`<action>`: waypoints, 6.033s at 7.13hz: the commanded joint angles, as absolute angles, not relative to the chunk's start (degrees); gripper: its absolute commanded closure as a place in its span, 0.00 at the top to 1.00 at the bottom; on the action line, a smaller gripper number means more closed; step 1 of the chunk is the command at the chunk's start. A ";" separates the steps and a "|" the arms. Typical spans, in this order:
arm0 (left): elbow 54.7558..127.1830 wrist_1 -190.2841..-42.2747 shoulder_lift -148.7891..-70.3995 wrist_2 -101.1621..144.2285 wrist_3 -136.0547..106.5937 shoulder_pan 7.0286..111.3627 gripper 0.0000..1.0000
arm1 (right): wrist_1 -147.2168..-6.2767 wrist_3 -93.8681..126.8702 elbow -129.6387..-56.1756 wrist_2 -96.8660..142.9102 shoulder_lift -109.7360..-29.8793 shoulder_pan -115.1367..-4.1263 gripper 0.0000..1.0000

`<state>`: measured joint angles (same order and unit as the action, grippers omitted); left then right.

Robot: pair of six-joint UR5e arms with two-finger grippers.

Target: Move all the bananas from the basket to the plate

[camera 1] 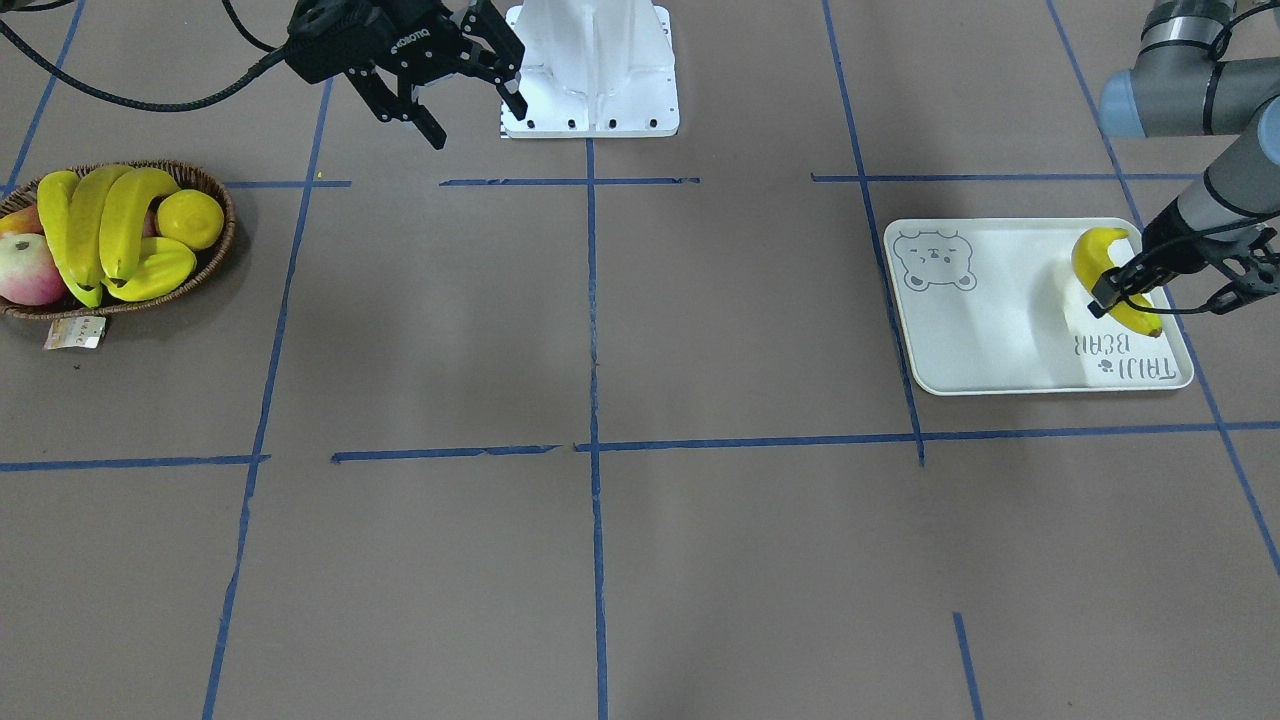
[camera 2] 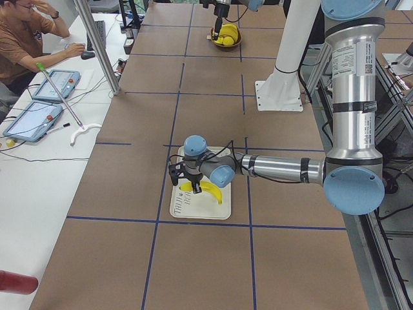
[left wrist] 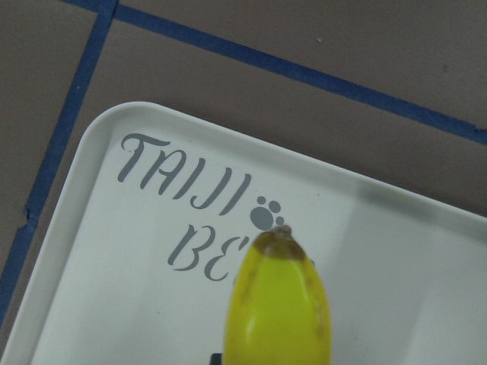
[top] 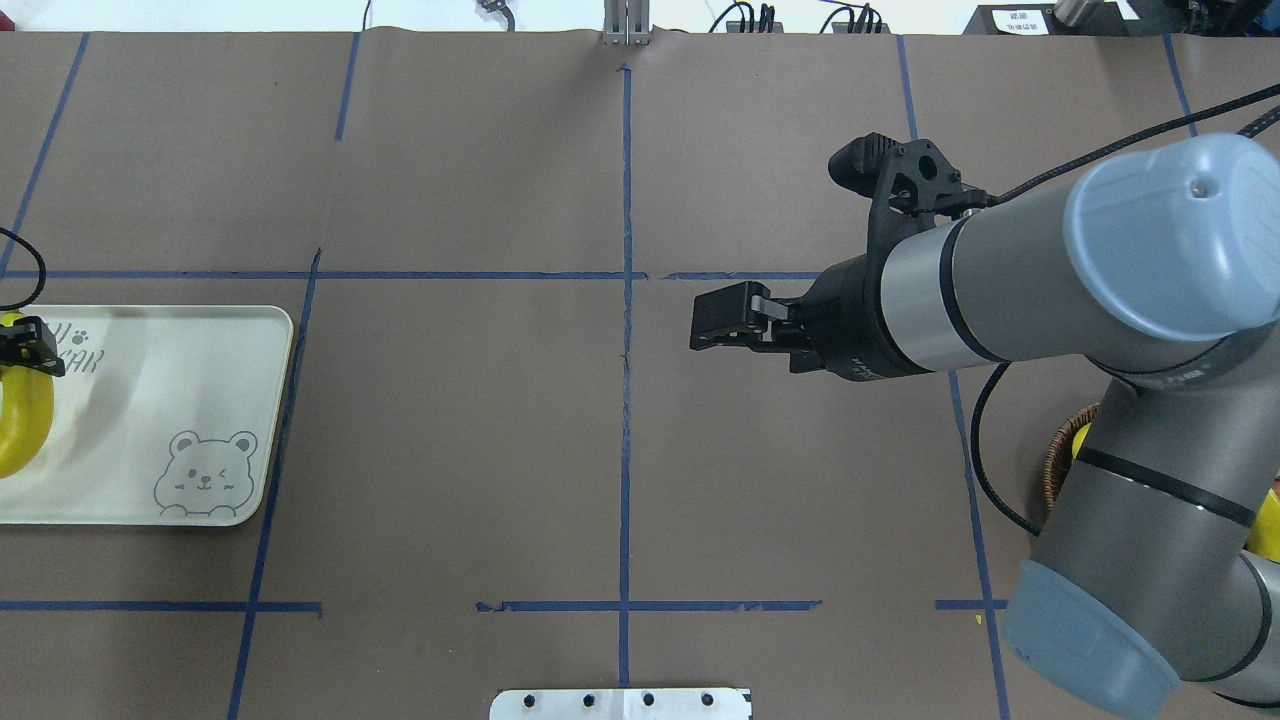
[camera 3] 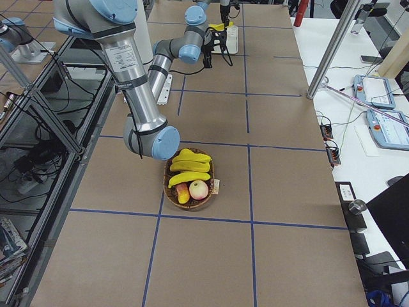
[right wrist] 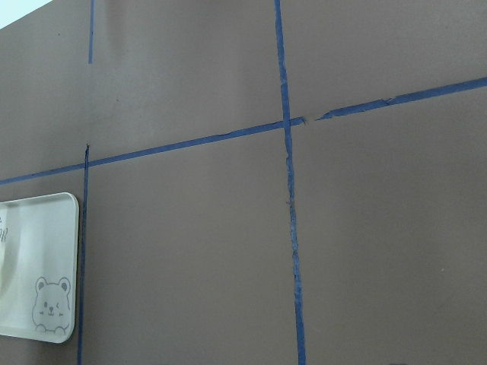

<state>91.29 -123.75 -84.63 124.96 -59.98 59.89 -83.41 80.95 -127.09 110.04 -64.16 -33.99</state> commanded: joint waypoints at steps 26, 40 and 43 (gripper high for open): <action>110.04 -95.80 -101.78 128.94 -61.35 57.83 0.99 | -82.71 71.37 -125.43 107.84 -108.72 -35.60 1.00; 110.04 -95.71 -102.22 129.02 -61.44 57.83 0.99 | -83.14 71.37 -126.38 109.33 -108.11 -35.77 0.48; 110.04 -95.71 -102.22 129.02 -61.52 57.75 0.99 | -83.23 71.37 -125.86 109.16 -108.28 -35.60 0.48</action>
<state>110.04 -95.71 -102.22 129.02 -61.46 57.81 -83.16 71.37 -126.03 109.23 -108.21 -35.64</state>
